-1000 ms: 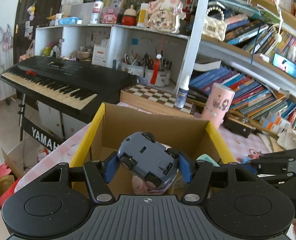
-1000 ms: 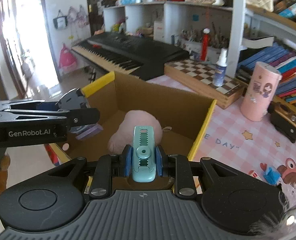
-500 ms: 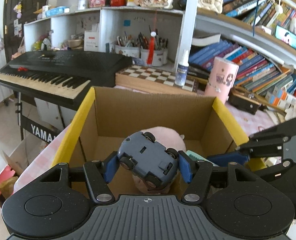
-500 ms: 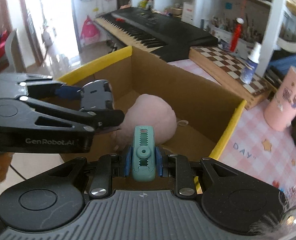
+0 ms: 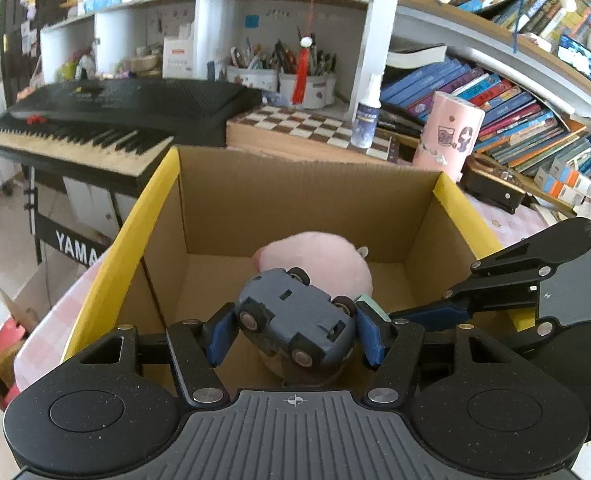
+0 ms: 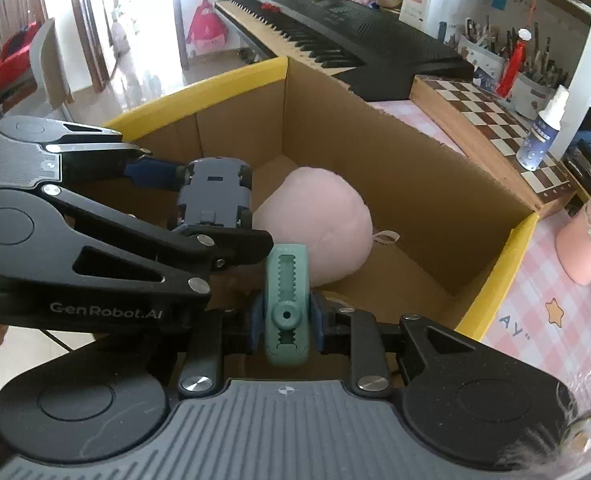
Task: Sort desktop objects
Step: 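Lower the toy car into the box and open the left gripper while the right gripper lowers the stapler in, then open the right gripper to drop the stapler into the box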
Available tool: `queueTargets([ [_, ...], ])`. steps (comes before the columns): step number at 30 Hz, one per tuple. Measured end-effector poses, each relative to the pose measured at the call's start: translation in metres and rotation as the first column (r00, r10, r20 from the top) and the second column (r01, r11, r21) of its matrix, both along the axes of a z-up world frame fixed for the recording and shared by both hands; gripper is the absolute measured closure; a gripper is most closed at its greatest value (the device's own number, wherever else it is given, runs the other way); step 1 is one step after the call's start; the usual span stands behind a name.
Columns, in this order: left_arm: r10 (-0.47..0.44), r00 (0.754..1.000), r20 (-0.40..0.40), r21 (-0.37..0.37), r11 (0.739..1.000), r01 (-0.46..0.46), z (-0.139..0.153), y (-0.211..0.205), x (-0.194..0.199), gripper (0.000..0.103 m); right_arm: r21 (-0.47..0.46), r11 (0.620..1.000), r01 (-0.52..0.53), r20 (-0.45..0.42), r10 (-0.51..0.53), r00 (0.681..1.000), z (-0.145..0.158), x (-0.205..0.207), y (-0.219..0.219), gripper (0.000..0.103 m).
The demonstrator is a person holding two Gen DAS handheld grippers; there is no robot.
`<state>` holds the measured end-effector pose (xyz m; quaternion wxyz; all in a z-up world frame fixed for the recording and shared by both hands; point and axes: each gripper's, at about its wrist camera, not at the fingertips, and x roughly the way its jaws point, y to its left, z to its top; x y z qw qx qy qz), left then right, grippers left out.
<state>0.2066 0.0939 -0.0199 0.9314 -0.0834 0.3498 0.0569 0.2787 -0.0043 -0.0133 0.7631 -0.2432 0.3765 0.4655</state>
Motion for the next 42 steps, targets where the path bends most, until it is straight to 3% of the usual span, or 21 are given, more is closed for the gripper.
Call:
queueTargets([
  [9, 0.029, 0.999, -0.015, -0.014, 0.999, -0.030, -0.004, 0.003, -0.002, 0.039, -0.023, 1.000, -0.009, -0.013, 0.009, 1.000, -0.001, 0.001, 0.003, 0.080],
  [13, 0.039, 0.999, 0.030, -0.011, 0.999, -0.039, 0.003, 0.004, -0.009, 0.028, -0.013, 1.000, 0.008, -0.007, -0.008, 1.000, 0.000, 0.001, 0.002, 0.078],
  [24, 0.092, 0.984, 0.151, -0.038, 0.995, -0.088, 0.031, 0.005, -0.038, 0.025, 0.132, 0.981, 0.141, 0.000, -0.142, 0.990, 0.024, -0.023, -0.025, 0.071],
  [31, 0.091, 0.968, 0.233, 0.014, 0.995, -0.097, 0.046, -0.003, -0.063, 0.025, 0.243, 0.932, 0.267, 0.022, -0.280, 0.960, 0.043, -0.044, -0.053, 0.067],
  [42, 0.073, 0.962, 0.261, -0.021, 0.997, -0.070, 0.051, -0.001, -0.090, 0.025, 0.365, 0.813, 0.455, 0.014, -0.493, 0.870, 0.052, -0.075, -0.089, 0.067],
])
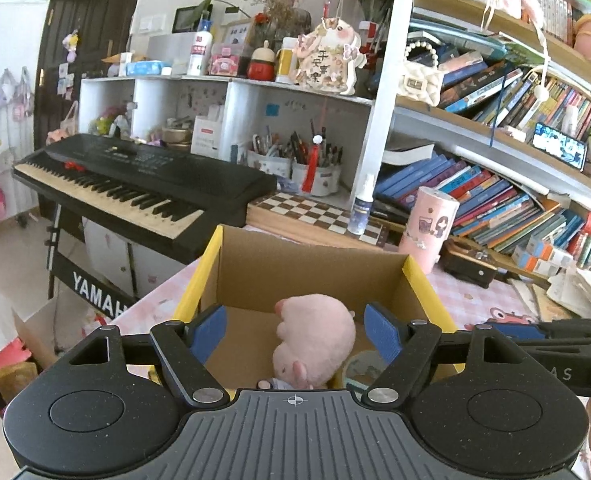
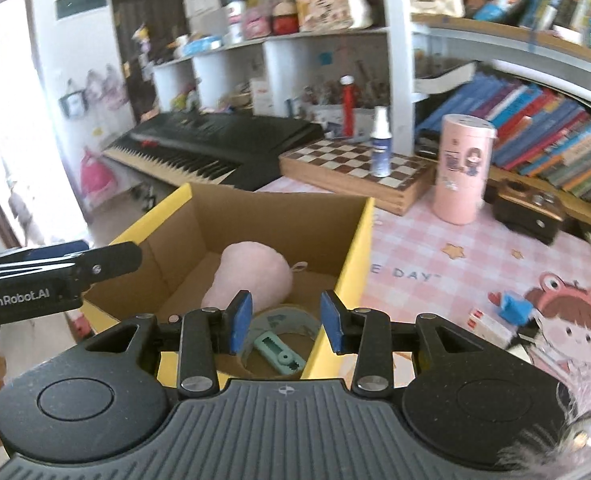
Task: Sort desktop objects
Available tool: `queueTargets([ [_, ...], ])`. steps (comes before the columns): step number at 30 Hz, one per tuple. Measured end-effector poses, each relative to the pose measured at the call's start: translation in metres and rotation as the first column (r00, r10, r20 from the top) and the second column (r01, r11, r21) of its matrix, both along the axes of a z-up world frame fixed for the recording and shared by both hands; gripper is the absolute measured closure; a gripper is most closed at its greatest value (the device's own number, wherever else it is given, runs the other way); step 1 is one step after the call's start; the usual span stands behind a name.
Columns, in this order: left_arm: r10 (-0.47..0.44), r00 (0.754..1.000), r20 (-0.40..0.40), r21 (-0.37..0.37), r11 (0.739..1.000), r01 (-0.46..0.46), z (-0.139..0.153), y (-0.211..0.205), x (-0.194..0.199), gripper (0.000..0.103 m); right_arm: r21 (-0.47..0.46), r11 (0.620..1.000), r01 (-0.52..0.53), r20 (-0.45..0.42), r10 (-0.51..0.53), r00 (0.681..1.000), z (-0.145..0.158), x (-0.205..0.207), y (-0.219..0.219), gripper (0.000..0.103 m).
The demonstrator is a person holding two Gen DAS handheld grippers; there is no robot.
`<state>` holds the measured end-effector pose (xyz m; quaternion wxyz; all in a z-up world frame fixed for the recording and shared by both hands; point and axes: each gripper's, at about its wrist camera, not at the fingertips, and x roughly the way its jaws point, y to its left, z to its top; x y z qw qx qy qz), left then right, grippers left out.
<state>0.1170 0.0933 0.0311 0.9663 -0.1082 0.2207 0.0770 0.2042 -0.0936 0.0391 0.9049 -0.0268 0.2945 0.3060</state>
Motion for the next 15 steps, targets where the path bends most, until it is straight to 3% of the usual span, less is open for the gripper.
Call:
queueTargets([
  [7, -0.019, 1.000, -0.002, -0.018, 1.000, 0.019, -0.003, 0.003, -0.022, 0.020, -0.003, 0.996, 0.087, 0.024, -0.087, 0.996, -0.002, -0.033, -0.009, 0.067],
  [15, -0.031, 0.999, -0.018, -0.023, 0.999, 0.031, -0.008, 0.006, -0.061, 0.020, -0.040, 0.994, 0.103, 0.041, -0.101, 0.994, -0.010, -0.082, -0.004, 0.067],
])
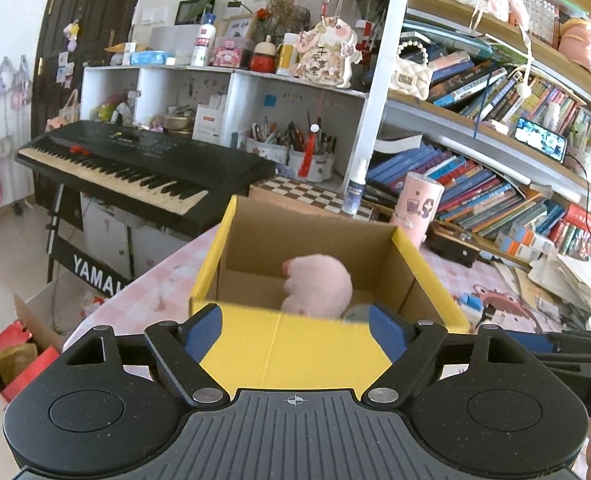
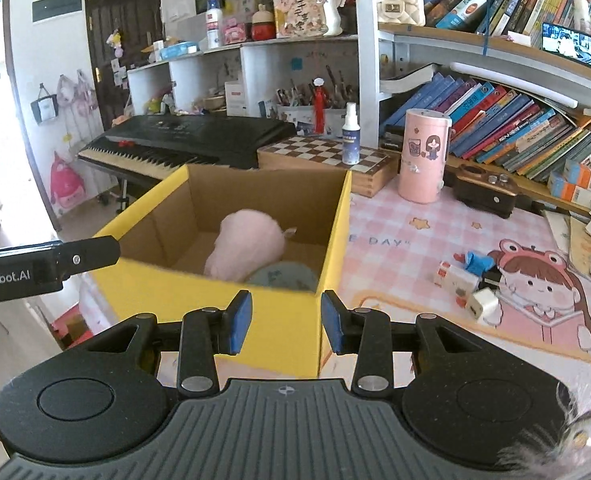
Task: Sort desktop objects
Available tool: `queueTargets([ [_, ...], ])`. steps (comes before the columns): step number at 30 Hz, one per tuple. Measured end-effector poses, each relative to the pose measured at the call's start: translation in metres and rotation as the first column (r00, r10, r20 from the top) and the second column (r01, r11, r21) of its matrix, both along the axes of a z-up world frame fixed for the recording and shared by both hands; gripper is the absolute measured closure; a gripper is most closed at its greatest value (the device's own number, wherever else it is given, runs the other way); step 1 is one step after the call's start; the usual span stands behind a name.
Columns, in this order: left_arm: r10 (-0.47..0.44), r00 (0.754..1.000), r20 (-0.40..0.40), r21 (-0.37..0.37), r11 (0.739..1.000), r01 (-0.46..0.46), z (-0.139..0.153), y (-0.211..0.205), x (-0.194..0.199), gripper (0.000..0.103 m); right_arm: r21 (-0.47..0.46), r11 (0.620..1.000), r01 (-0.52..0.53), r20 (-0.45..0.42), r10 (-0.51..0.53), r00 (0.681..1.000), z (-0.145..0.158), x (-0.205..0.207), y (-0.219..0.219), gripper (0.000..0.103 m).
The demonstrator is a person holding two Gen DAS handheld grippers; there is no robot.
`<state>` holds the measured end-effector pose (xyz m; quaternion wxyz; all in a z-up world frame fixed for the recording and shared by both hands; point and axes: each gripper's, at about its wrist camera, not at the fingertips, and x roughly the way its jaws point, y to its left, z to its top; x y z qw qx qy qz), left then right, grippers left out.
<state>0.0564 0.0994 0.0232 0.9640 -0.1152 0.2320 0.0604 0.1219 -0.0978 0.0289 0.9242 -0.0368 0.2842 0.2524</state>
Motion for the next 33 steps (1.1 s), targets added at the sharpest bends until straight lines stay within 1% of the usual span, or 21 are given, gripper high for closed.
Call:
queueTargets([
  [11, -0.031, 0.999, -0.045, 0.026, 0.999, 0.032, -0.008, -0.006, -0.048, 0.020, -0.018, 1.000, -0.012, -0.041, 0.012, 0.999, -0.015, -0.061, 0.004, 0.067],
  [16, -0.052, 0.996, -0.071, 0.007, 0.999, 0.053, -0.015, -0.008, -0.066, 0.020, -0.015, 1.000, -0.013, -0.063, 0.012, 0.998, -0.022, -0.083, 0.002, 0.066],
  [20, -0.082, 0.993, -0.090, -0.024, 0.996, 0.080, -0.020, -0.011, -0.075, 0.020, -0.026, 1.000, -0.004, -0.071, 0.002, 0.997, -0.024, -0.100, 0.000, 0.063],
  [23, -0.099, 0.990, -0.105, -0.019, 0.995, 0.098, -0.023, -0.018, -0.081, 0.020, -0.034, 0.999, 0.007, -0.070, -0.009, 0.997, -0.025, -0.110, -0.002, 0.061],
  [26, -0.114, 0.987, -0.118, -0.007, 0.994, 0.114, -0.025, -0.024, -0.086, 0.019, -0.048, 0.999, 0.019, -0.069, -0.022, 0.997, -0.025, -0.117, -0.003, 0.057],
  [29, -0.125, 0.984, -0.127, 0.000, 0.992, 0.126, -0.026, -0.029, -0.090, 0.017, -0.054, 0.998, 0.023, -0.073, -0.027, 0.997, -0.027, -0.123, -0.005, 0.056],
  [33, -0.142, 0.981, -0.135, -0.004, 0.990, 0.142, -0.028, -0.034, -0.092, 0.017, -0.071, 0.997, 0.028, -0.081, -0.033, 0.996, -0.029, -0.130, -0.007, 0.055],
])
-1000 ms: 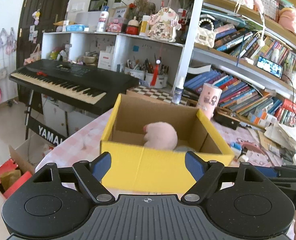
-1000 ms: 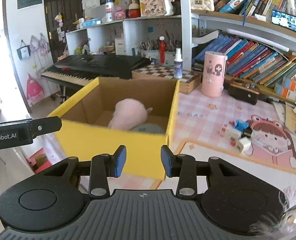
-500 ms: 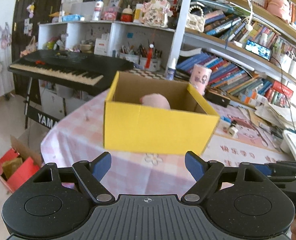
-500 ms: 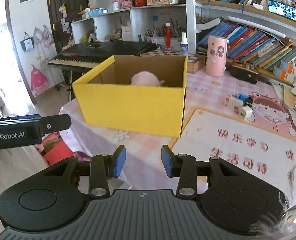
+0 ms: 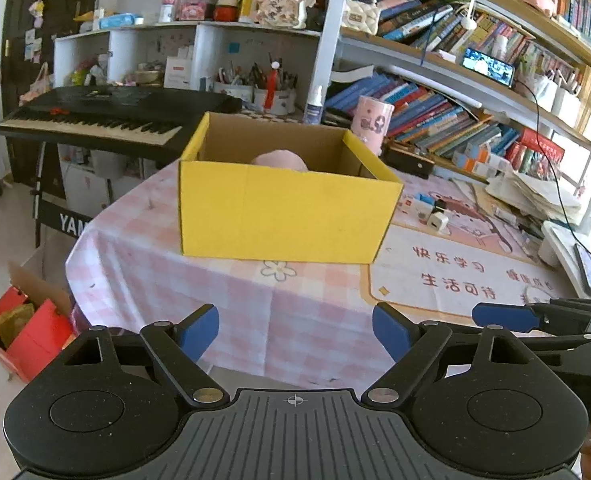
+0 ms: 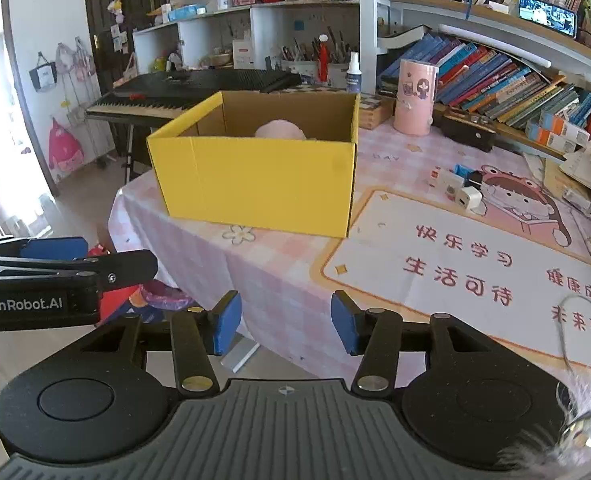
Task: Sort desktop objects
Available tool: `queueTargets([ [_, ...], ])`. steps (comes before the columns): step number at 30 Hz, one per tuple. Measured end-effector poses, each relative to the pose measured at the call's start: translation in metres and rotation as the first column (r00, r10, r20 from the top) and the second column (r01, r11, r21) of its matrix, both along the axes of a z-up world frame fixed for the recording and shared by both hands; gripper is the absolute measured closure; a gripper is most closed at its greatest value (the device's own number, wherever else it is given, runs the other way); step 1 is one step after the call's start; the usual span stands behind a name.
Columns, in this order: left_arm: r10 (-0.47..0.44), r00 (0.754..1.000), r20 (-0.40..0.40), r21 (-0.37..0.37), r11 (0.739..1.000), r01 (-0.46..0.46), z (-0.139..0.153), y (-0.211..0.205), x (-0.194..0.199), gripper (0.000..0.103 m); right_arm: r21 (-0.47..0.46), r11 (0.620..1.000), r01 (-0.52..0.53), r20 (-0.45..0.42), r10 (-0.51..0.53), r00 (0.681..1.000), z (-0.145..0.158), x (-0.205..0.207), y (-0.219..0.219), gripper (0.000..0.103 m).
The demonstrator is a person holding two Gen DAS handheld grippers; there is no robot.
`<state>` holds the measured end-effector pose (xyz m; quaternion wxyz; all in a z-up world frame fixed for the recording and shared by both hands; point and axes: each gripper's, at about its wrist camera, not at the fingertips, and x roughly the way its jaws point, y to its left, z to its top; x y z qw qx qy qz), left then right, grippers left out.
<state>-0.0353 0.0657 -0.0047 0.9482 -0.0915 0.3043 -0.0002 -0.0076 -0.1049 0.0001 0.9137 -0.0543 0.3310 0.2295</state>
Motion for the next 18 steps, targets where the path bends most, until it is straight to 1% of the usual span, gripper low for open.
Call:
queueTargets([
  [9, -0.059, 0.998, -0.017, 0.002, 0.998, 0.059, -0.003, -0.016, 0.006, 0.017, -0.009, 0.998, 0.058, -0.015, -0.058, 0.998, -0.003, -0.005, -0.016, 0.054],
  [18, -0.112, 0.994, -0.014, 0.011, 0.994, 0.112, -0.001, -0.034, 0.018, 0.017, -0.012, 0.994, 0.112, -0.020, -0.112, 0.993, -0.005, -0.003, -0.033, 0.052],
])
